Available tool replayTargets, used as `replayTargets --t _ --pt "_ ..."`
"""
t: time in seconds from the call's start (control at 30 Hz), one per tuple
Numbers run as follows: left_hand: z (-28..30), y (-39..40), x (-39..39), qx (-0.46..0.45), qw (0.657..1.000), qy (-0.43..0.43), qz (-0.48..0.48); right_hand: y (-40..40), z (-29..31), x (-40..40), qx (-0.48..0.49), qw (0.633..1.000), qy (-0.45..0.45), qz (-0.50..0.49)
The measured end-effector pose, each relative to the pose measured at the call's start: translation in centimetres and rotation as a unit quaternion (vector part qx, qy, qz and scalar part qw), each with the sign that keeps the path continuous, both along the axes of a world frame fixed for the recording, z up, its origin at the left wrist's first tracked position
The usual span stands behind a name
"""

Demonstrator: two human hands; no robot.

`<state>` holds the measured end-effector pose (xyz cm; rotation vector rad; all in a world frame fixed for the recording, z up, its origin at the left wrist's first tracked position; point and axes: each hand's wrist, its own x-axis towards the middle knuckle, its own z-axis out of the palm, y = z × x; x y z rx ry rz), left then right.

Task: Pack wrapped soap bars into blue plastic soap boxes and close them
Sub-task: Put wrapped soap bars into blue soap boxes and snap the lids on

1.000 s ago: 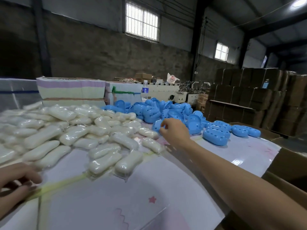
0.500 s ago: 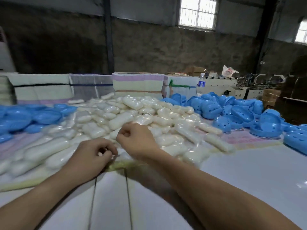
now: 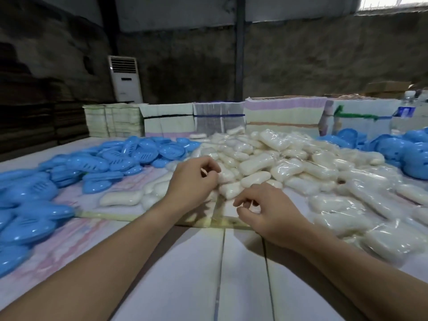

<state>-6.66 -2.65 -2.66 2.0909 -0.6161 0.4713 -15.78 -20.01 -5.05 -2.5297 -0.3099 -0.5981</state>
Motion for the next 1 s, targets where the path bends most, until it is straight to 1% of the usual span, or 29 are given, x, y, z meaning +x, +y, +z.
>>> replayTargets --t 0.03,0.1,0.2,0.3,0.33,0.4,0.47,0.5,0.57,0.63,0.67,0.73,0.83,1.0 --pt "0.4 0.6 0.8 0.002 1.0 0.01 0.011 0.3 -0.1 0.0 -0.015 1.0 -0.014 0.009" --pt "1.2 2.0 2.8 0.038 0.998 0.027 0.044 1.5 0.1 0.0 -0.053 0.996 -0.063 0.03" --pt "1.2 5.1 6.5 0.142 0.979 0.029 0.14 3.2 0.3 -0.2 -0.112 0.983 -0.114 0.09" --pt "0.7 9.4 10.0 0.238 0.932 0.028 0.271 3.0 0.3 -0.6 -0.11 0.981 -0.097 0.13" --pt "0.7 11.1 10.8 0.263 0.912 0.041 0.313 2.7 0.3 -0.5 -0.099 0.982 -0.091 0.133" --pt "0.6 14.3 12.2 0.308 0.867 0.102 0.378 2.4 0.4 -0.5 -0.093 0.982 -0.087 0.136" --pt "0.2 17.3 13.2 0.324 0.831 0.18 0.414 2.8 0.4 -0.6 -0.107 0.978 -0.091 0.154" --pt "0.0 18.5 13.5 0.32 0.821 0.209 0.423 3.1 0.4 -0.6 -0.113 0.975 -0.097 0.165" --pt "-0.4 20.2 14.1 0.317 0.814 0.241 0.424 3.4 0.3 -0.7 -0.119 0.97 -0.109 0.183" --pt "-0.8 20.8 14.9 0.337 0.812 0.254 0.403 3.4 0.0 -0.5 -0.119 0.966 -0.123 0.192" --pt "-1.0 20.7 15.3 0.346 0.817 0.259 0.382 3.4 -0.1 -0.4 -0.12 0.966 -0.127 0.191" --pt "-1.4 20.1 16.0 0.342 0.838 0.257 0.339 3.2 -0.2 -0.1 -0.125 0.965 -0.135 0.188" --pt "-2.0 18.4 16.6 0.326 0.871 0.213 0.301 3.1 -0.5 0.1 -0.134 0.962 -0.14 0.191" --pt "-1.3 15.6 16.1 0.315 0.918 0.156 0.183 2.9 -0.5 0.1 -0.139 0.961 -0.137 0.196"
